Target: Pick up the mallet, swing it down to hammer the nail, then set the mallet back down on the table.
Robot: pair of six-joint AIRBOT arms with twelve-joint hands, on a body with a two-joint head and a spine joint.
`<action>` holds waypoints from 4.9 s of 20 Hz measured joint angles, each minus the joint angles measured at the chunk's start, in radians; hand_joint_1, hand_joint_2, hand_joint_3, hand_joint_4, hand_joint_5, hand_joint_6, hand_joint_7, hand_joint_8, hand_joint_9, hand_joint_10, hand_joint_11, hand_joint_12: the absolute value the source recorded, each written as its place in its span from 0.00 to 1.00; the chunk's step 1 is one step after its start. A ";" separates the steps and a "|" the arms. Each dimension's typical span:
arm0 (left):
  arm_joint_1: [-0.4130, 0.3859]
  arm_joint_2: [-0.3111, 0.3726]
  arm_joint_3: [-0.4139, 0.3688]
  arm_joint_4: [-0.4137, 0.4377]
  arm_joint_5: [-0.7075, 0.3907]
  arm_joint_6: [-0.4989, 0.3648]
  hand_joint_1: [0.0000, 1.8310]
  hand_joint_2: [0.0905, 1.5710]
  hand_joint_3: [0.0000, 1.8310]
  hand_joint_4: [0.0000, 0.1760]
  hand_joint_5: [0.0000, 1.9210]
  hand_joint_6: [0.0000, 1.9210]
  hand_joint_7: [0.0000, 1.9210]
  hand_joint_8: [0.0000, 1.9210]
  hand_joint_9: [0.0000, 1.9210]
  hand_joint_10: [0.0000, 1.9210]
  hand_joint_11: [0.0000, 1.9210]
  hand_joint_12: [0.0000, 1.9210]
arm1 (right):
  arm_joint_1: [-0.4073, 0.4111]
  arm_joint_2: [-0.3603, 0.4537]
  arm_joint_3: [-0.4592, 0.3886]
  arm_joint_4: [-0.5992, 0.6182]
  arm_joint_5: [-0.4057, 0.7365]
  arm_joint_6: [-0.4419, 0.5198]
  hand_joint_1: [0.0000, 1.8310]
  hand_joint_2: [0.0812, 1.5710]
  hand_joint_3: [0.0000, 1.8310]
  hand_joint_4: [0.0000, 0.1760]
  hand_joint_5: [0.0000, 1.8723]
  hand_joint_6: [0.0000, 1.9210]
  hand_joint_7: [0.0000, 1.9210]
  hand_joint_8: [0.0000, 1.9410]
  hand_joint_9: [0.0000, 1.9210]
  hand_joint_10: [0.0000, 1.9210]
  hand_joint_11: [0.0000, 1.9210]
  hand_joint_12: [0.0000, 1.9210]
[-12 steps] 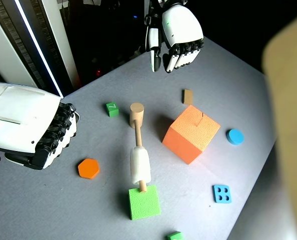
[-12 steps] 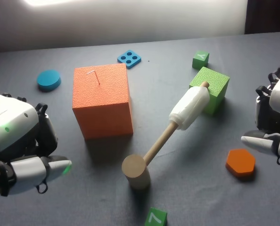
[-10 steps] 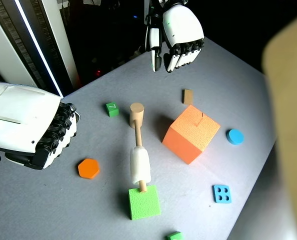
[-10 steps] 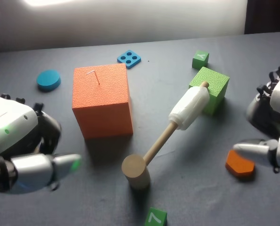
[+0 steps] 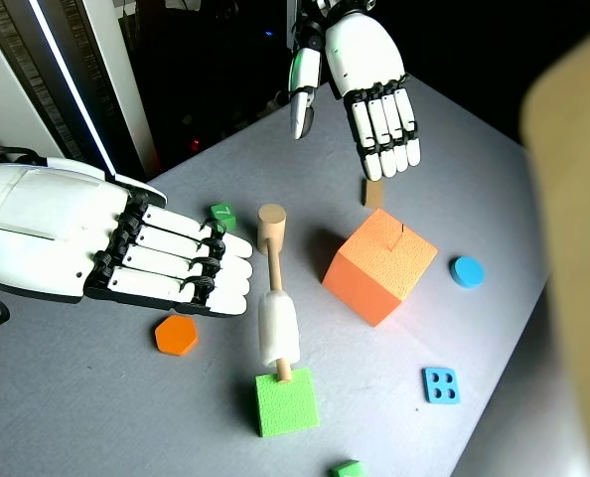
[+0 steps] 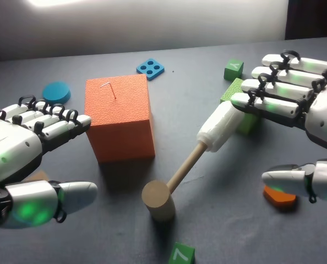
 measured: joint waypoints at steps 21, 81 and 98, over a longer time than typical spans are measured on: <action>0.118 -0.195 0.291 0.635 -0.128 -0.567 0.00 0.80 0.00 0.00 0.05 0.00 0.05 0.00 0.04 0.00 0.00 0.12 | 0.314 -0.279 0.287 -0.210 -0.594 0.302 0.64 0.62 0.00 0.00 0.03 0.00 0.02 0.00 0.01 0.00 0.00 0.13; 0.074 -0.301 0.445 0.655 -0.123 -0.654 0.00 0.79 0.00 0.00 0.09 0.00 0.10 0.00 0.09 0.00 0.00 0.19 | 0.266 -0.728 0.710 -0.171 -0.735 0.283 0.67 0.60 0.00 0.00 0.15 0.01 0.14 0.00 0.13 0.01 0.00 0.41; 0.074 -0.301 0.444 0.655 -0.122 -0.654 0.00 0.79 0.00 0.00 0.10 0.00 0.12 0.00 0.10 0.00 0.00 0.18 | 0.266 -0.728 0.710 -0.164 -0.694 0.268 0.61 0.75 0.00 0.00 0.43 0.63 0.50 0.01 0.49 0.05 0.27 0.60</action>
